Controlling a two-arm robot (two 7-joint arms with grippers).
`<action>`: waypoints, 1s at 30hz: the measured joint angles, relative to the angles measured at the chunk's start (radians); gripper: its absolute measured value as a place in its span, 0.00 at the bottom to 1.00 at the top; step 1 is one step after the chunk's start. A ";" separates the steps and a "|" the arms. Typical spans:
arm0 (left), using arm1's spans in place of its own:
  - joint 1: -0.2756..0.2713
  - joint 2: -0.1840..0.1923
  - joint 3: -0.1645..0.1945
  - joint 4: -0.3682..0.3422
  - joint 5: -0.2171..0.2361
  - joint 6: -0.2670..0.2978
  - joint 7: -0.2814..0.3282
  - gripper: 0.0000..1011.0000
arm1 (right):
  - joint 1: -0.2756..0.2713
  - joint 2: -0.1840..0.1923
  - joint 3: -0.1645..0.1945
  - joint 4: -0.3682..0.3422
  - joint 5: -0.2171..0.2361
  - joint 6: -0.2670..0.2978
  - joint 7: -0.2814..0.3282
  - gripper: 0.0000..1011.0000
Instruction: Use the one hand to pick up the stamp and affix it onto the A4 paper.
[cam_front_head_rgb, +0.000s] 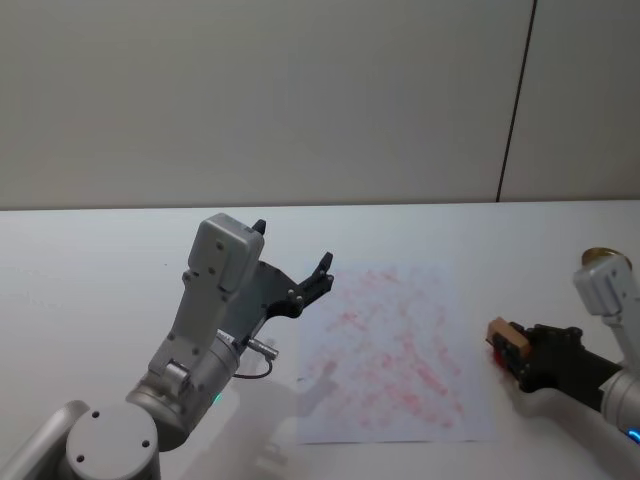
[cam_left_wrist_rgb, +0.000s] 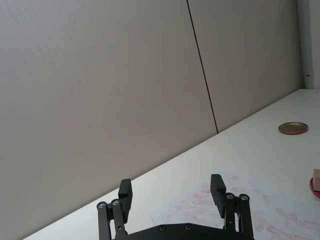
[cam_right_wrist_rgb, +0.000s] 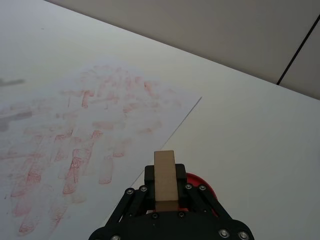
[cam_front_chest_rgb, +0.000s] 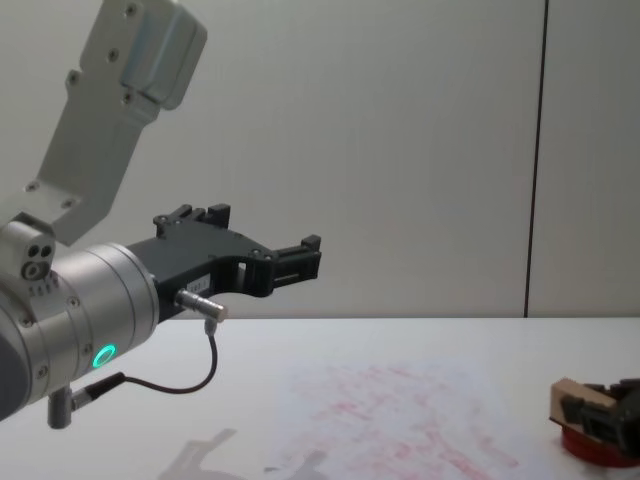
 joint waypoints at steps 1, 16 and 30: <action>0.000 0.000 0.000 0.000 0.000 0.000 0.000 0.98 | 0.000 0.001 0.001 0.002 0.001 0.000 -0.001 0.22; 0.000 0.000 0.000 0.000 0.000 0.000 0.000 0.98 | -0.001 0.002 0.004 0.035 0.018 -0.007 -0.017 0.22; 0.000 0.000 0.000 0.000 0.000 0.000 0.000 0.98 | -0.010 -0.004 -0.005 0.046 0.018 -0.014 -0.041 0.45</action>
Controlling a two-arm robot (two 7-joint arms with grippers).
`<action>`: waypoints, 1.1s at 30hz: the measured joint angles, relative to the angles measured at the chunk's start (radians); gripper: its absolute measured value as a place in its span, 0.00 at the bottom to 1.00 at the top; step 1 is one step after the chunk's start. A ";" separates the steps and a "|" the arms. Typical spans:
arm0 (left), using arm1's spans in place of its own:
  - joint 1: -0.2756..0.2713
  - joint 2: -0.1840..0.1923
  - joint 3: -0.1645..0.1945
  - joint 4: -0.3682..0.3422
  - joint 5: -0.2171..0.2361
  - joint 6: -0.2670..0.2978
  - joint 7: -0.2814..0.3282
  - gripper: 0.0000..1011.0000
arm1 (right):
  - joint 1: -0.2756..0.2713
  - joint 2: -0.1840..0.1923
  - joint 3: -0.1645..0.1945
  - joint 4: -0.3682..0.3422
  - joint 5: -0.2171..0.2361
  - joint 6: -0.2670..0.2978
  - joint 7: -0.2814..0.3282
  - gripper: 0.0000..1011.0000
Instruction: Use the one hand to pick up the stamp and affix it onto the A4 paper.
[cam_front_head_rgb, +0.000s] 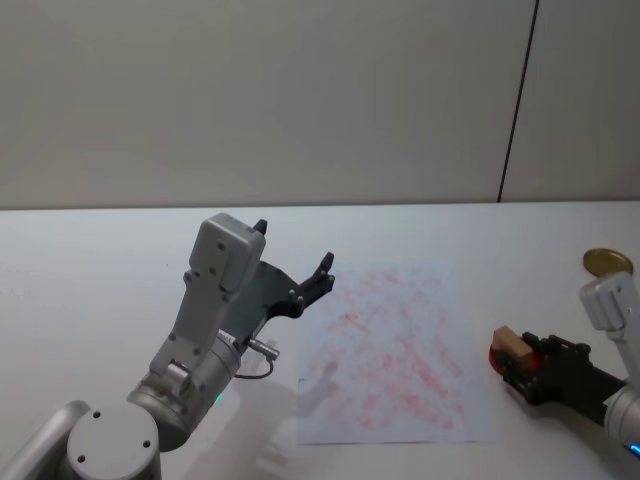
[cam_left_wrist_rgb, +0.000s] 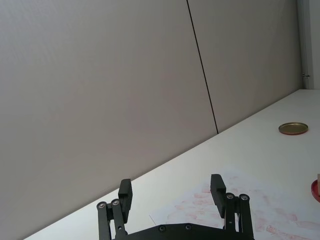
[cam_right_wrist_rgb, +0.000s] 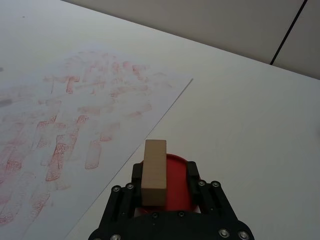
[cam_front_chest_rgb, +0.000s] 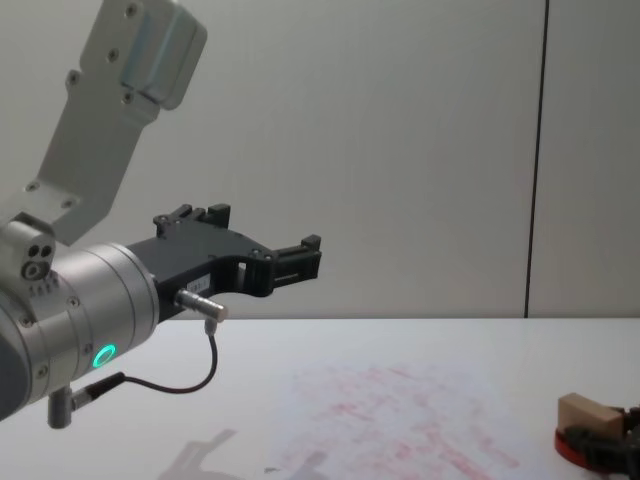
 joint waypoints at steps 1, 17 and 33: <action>0.000 0.000 0.000 0.000 0.000 0.000 0.000 0.98 | 0.000 0.000 0.000 0.000 0.000 -0.001 -0.002 0.49; 0.000 0.000 0.000 0.000 0.000 0.000 0.000 0.98 | -0.021 0.008 0.004 -0.058 0.017 -0.030 -0.032 0.95; 0.000 0.000 0.000 0.000 0.000 0.000 0.000 0.98 | -0.042 0.021 0.014 -0.147 0.042 -0.050 -0.057 0.99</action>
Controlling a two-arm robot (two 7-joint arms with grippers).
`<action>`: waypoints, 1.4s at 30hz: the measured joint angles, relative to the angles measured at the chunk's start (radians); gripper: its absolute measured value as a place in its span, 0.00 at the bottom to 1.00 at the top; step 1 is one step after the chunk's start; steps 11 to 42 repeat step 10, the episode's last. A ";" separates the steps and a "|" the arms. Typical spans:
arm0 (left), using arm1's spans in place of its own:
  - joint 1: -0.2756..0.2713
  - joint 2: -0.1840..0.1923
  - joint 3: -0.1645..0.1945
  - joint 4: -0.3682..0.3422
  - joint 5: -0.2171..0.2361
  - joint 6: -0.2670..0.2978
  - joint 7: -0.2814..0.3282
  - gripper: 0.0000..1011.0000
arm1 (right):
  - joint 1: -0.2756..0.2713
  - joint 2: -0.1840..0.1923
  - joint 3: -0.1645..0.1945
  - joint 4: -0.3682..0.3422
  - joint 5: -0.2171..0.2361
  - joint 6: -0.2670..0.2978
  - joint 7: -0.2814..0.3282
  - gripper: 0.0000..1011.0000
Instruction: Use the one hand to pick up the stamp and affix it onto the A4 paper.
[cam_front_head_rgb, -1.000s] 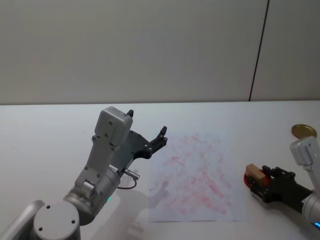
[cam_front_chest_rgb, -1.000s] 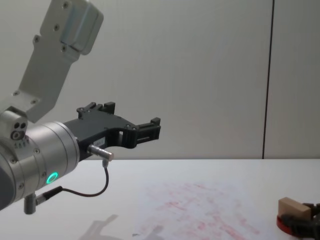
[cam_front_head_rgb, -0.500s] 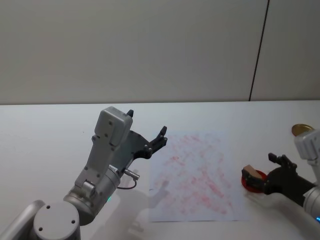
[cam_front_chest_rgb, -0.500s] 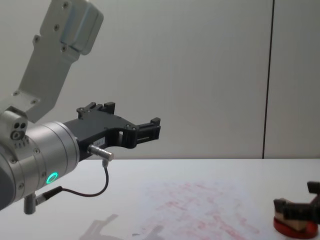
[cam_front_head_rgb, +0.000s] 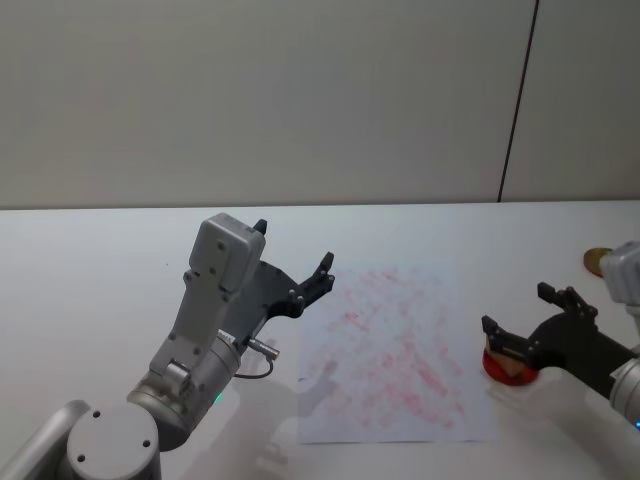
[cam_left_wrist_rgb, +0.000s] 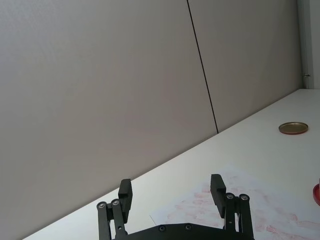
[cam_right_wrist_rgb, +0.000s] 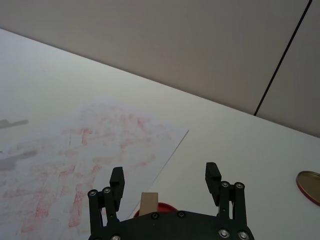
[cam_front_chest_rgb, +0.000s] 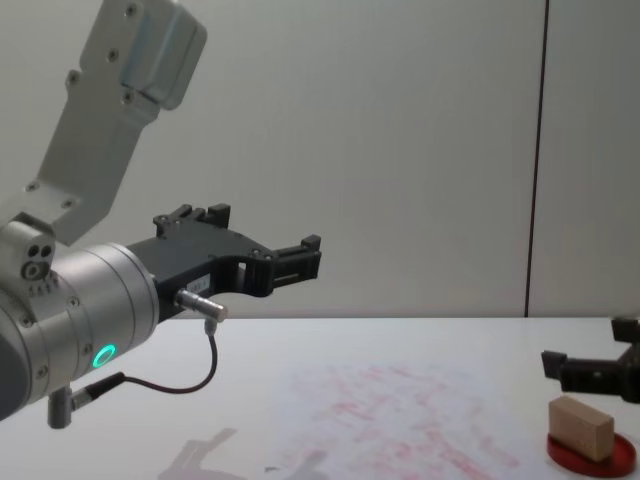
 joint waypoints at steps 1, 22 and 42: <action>0.000 0.000 0.000 0.000 0.000 0.000 0.000 0.98 | -0.001 0.001 0.000 -0.004 0.001 -0.001 -0.001 0.99; 0.000 0.000 0.000 0.000 0.000 0.000 0.000 0.98 | -0.008 0.004 0.003 -0.029 0.011 -0.005 -0.005 0.99; 0.000 0.000 0.000 0.000 0.000 0.000 0.000 0.98 | -0.008 0.004 0.003 -0.029 0.011 -0.005 -0.005 0.99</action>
